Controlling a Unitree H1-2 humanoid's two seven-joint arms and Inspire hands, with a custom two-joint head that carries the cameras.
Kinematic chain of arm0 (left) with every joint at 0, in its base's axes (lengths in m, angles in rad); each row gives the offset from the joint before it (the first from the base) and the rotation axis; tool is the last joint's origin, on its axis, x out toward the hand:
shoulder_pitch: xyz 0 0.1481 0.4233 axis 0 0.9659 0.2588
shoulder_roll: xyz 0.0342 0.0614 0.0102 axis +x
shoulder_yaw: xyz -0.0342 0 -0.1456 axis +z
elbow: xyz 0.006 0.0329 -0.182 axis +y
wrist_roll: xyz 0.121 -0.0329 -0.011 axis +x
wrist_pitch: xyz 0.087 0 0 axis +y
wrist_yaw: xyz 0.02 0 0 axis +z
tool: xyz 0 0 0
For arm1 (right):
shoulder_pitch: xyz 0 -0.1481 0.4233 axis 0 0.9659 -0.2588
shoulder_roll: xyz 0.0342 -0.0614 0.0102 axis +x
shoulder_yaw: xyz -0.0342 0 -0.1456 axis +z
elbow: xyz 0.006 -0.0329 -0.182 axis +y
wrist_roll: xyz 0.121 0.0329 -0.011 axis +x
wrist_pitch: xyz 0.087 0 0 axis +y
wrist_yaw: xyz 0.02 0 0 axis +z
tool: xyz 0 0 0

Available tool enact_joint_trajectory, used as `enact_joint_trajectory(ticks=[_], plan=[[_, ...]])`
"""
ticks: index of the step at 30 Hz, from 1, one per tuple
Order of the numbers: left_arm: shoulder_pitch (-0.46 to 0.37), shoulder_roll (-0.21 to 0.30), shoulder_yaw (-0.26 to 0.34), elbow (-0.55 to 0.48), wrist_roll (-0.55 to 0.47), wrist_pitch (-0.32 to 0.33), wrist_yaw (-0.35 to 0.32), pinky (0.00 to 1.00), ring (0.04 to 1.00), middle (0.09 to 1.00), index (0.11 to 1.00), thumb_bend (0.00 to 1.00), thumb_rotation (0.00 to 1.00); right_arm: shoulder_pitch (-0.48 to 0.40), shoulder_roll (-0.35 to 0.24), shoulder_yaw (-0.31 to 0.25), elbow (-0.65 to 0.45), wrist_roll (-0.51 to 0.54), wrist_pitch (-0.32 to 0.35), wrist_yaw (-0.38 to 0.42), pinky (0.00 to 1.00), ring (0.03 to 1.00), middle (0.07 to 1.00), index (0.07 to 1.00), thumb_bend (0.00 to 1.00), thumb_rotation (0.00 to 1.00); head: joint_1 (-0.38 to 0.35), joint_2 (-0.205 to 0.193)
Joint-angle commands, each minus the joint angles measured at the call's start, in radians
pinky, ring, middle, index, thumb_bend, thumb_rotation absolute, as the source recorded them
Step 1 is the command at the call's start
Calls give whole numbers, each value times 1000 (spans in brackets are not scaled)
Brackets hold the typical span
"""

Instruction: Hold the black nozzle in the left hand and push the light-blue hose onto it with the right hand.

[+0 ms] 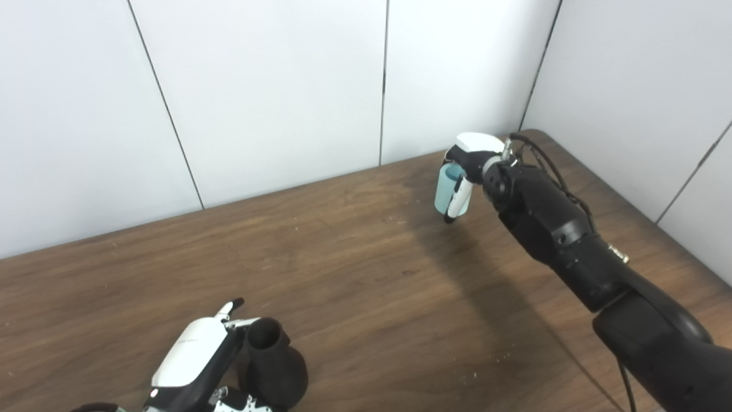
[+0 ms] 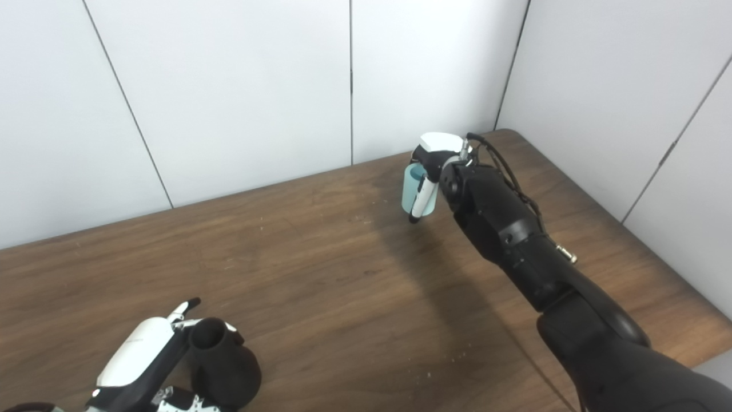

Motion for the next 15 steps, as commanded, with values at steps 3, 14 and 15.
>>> enact_joint_trajectory(ticks=[3,14,15], plan=[[25,27,-18,14,38,8,-35,1000,641,490,484,522,0,-53,-17,-5,-24,2,-7,-50,510,548,633,642,813,0,-1,1],[19,31,-15,-1,26,21,-55,1000,646,494,480,522,0,-33,-19,8,-28,25,-15,-86,408,417,508,546,546,0,5,7],[17,32,-13,-1,24,21,-56,1000,645,495,479,522,0,-28,-19,3,-38,31,-10,-81,351,432,501,526,514,0,8,7]])
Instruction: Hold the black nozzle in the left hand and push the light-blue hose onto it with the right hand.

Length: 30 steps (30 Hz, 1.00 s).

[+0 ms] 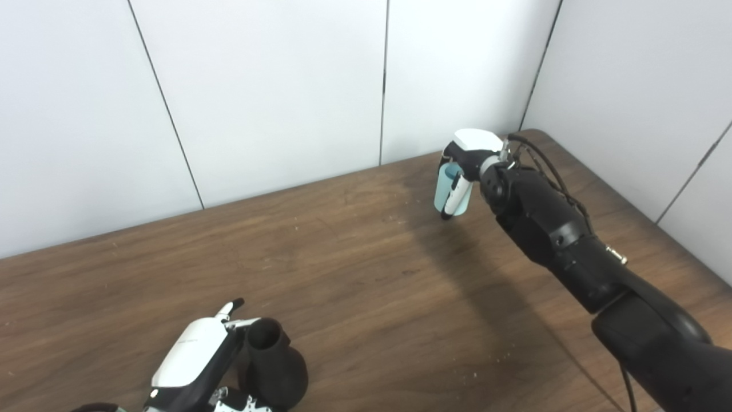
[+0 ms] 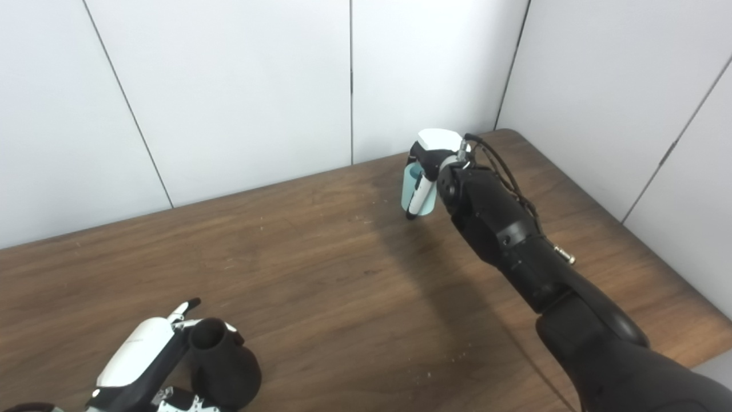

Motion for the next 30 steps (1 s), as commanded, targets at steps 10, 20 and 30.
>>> enact_joint_trajectory(ticks=[10,20,30], plan=[[17,27,-4,6,29,6,-32,1000,643,500,475,521,0,-12,-23,-45,-112,47,9,-14,353,421,502,460,502,0,24,7],[25,8,-14,-22,45,34,-39,1000,643,499,476,521,0,94,22,-174,-467,11,11,-4,327,428,491,467,502,0,132,32],[21,-39,-43,-32,84,92,-56,1000,647,490,484,522,0,175,60,-165,-791,67,7,96,320,425,482,477,501,0,297,48]])
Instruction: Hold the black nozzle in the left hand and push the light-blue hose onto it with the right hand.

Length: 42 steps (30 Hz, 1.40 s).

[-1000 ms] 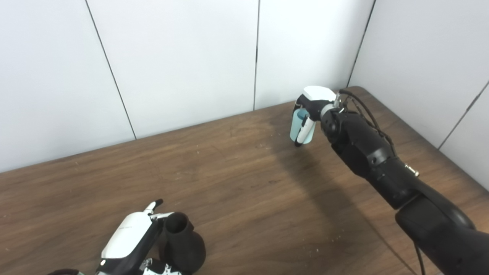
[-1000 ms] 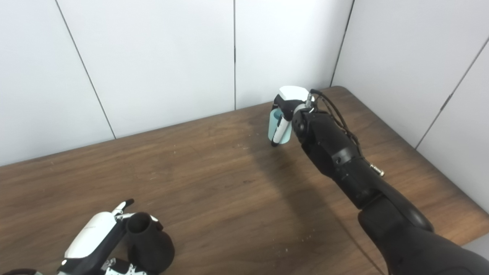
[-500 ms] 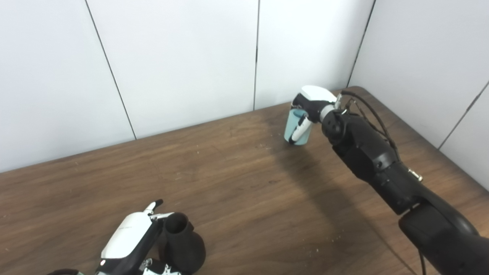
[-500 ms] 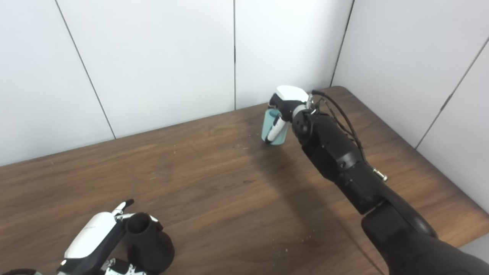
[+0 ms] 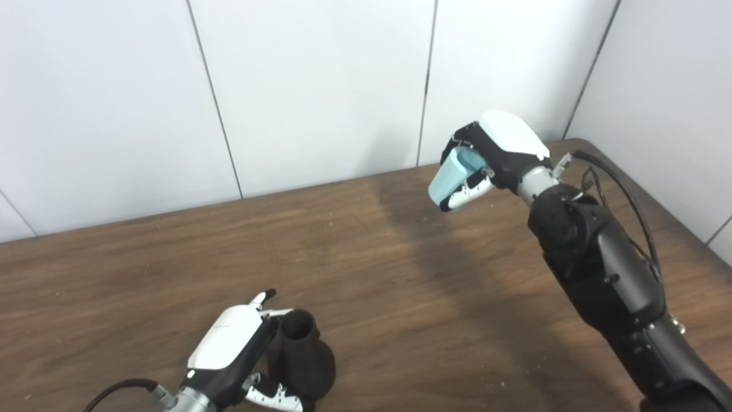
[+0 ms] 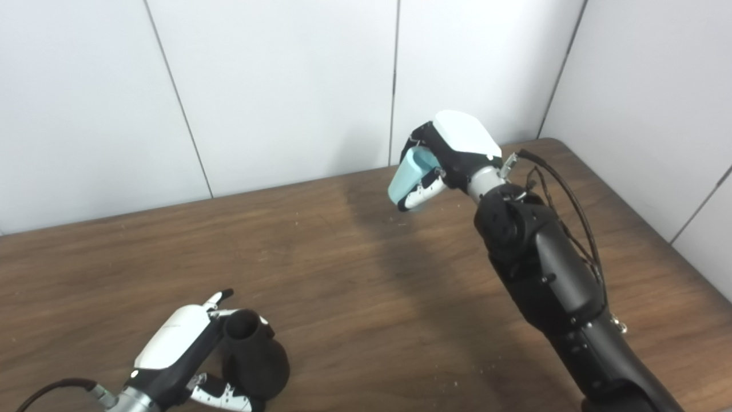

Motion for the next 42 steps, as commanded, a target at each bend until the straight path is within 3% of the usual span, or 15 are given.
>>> enact_joint_trajectory(ticks=[1,7,11,17,28,42], plan=[[5,-14,-31,2,37,36,-52,1000,648,491,482,522,0,-33,-4,4,-99,19,-2,36,319,424,481,478,501,0,12,4],[-9,-41,-45,-12,54,91,-79,1000,648,492,482,521,0,-34,30,27,-237,68,1,146,307,420,487,486,499,0,98,19],[-10,-48,-56,-21,63,110,-88,1000,647,491,482,521,0,-21,65,33,-285,89,0,182,303,420,490,492,499,0,123,28],[-14,-56,-69,-17,66,118,-90,1000,635,510,470,519,0,4,120,84,-348,106,1,248,298,424,491,492,499,0,138,48],[-31,-66,-80,-10,79,129,-92,1000,655,516,465,519,0,86,152,133,-359,132,-30,242,339,417,481,482,502,0,169,83],[-45,-74,-103,-18,96,154,-100,1000,671,528,454,517,0,116,210,192,-329,109,-68,180,351,409,491,495,502,0,179,85]])
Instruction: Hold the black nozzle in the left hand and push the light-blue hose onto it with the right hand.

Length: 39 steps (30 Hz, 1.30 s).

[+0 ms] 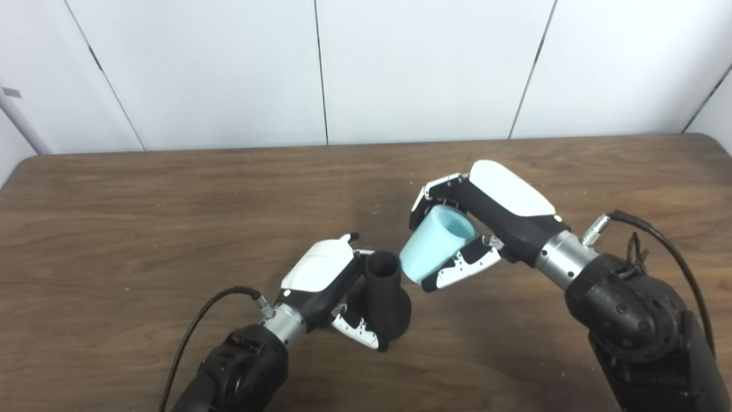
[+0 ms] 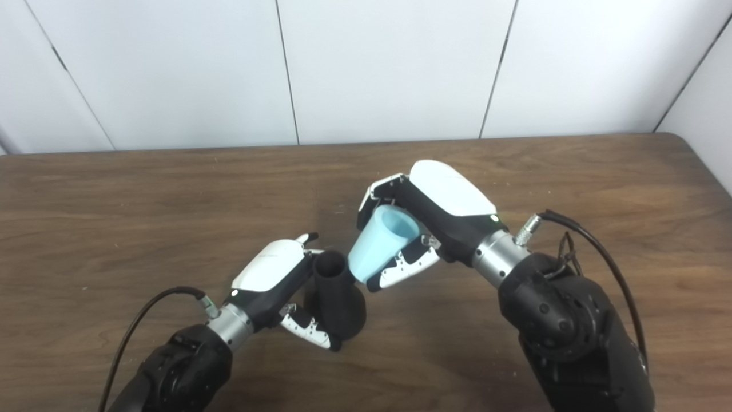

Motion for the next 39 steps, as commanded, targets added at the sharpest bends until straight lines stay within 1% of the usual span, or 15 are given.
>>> enact_joint_trajectory(ticks=[1,3,5,8,9,11,14,17,19,21,23,26,32,36,39], plan=[[-6,-13,-36,13,20,9,-57,1000,668,526,456,518,0,-24,18,21,-4,14,-50,-12,354,409,491,495,502,0,2,1],[-5,-16,-38,12,20,15,-59,1000,666,524,458,518,0,-30,18,20,-3,12,-52,-17,380,409,492,495,503,0,1,1],[-5,-16,-39,9,19,20,-61,1000,664,523,459,518,0,-36,17,14,-3,13,-51,-23,382,410,492,494,503,0,0,0],[-7,-14,-41,6,19,24,-63,1000,660,521,460,518,0,-44,13,4,-3,15,-52,-29,340,414,490,494,501,0,-3,0],[-8,-13,-42,6,19,25,-62,1000,659,520,462,519,0,-48,9,1,-2,11,-53,-30,345,413,489,493,502,0,-3,0],[-10,-11,-44,7,18,25,-60,1000,658,519,463,519,0,-53,0,-3,-2,5,-54,-28,386,412,491,493,503,0,-8,-3],[-10,-13,-48,11,14,26,-55,1000,657,519,463,519,0,-66,-18,-20,-21,6,-33,-9,463,414,496,498,503,0,-11,-4],[-11,-15,-51,13,14,29,-56,1000,657,519,463,519,0,-76,-28,-36,-35,16,-18,6,439,414,492,498,504,0,-15,-3],[-14,-16,-52,12,10,33,-59,1000,655,517,464,519,0,-88,-38,-52,-47,22,-2,20,365,417,482,497,502,0,-17,-3],[-16,-14,-52,12,10,32,-59,1000,653,516,465,519,0,-104,-52,-72,-61,11,14,50,319,425,485,502,500,0,-19,-4],[-16,-13,-52,12,11,30,-58,1000,651,514,467,519,0,-114,-62,-88,-70,5,20,73,302,430,489,504,499,0,-16,-3],[-17,-12,-54,10,13,27,-57,1000,649,513,468,520,0,-119,-77,-107,-78,7,20,96,299,431,492,504,498,0,-15,-4],[-22,-13,-56,7,10,26,-61,1000,642,505,473,521,0,-122,-79,-113,-76,4,18,113,298,428,499,500,498,0,-14,-4],[-22,-10,-56,9,11,23,-63,1000,641,504,474,521,0,-128,-62,-117,-82,-10,21,125,298,429,502,502,498,0,-14,-4],[-23,-8,-55,8,12,24,-66,1000,641,505,473,521,0,-126,-42,-108,-89,-21,20,123,299,426,501,500,498,0,-14,-5]])
